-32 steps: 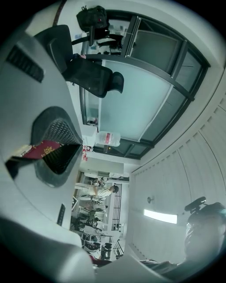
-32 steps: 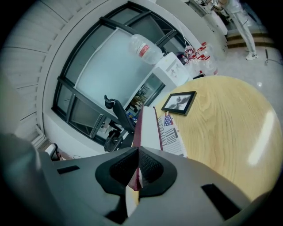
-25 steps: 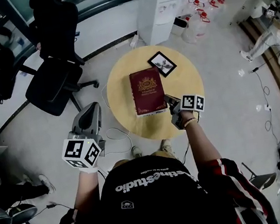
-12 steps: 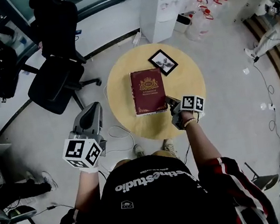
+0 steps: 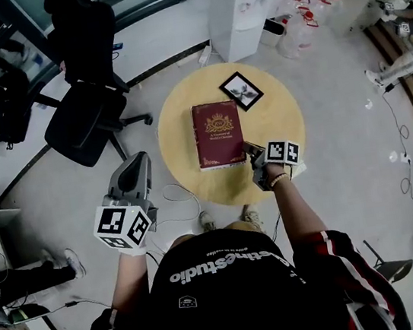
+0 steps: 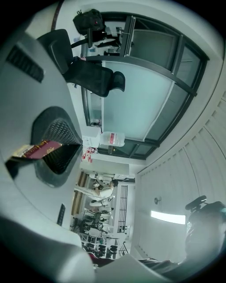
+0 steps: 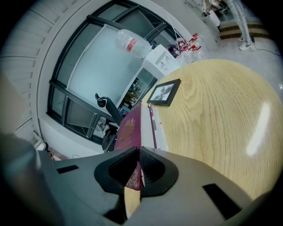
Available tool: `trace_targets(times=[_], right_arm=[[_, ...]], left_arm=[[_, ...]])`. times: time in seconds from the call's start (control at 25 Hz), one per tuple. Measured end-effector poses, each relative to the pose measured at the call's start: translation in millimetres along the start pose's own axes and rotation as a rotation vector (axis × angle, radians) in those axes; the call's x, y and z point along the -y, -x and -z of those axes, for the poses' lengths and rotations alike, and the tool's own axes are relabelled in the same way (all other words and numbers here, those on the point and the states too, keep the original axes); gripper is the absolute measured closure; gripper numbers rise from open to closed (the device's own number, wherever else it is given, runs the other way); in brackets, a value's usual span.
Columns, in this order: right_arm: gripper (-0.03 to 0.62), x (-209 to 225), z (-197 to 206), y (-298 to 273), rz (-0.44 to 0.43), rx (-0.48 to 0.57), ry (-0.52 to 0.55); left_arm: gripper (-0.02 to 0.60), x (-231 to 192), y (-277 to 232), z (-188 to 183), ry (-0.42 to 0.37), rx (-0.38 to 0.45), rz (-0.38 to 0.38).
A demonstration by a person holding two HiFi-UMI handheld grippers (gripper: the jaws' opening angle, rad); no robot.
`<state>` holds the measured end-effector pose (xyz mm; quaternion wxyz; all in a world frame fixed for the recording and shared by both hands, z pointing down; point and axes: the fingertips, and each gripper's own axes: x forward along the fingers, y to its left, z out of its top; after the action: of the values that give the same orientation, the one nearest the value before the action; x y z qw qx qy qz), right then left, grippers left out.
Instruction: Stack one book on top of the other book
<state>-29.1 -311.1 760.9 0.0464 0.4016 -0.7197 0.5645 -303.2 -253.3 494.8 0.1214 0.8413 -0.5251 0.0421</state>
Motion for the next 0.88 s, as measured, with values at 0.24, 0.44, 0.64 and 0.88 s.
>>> trace_targets(times=[0.24, 0.44, 0.64, 0.88], right_arm=[[0.521, 5.2, -1.2, 1.8, 0.035, 0.02, 0.065], [0.507, 7.0, -13.6, 16.1, 0.073, 0.044, 0.111], [0.505, 3.3, -40.9, 43.2, 0.14, 0.091, 0.247], [0.505, -7.8, -83.8, 90.4, 0.247, 0.189, 0.437]], left_arm=[[0.565, 6.6, -0.6, -1.1, 0.003, 0.01, -0.005], [0.565, 14.2, 1.1, -6.7, 0.008, 0.027, -0.02], [0.565, 26.6, -3.3, -11.0, 0.015, 0.042, -0.025], [0.565, 54.0, -17.8, -17.7, 0.013, 0.057, 0.005]])
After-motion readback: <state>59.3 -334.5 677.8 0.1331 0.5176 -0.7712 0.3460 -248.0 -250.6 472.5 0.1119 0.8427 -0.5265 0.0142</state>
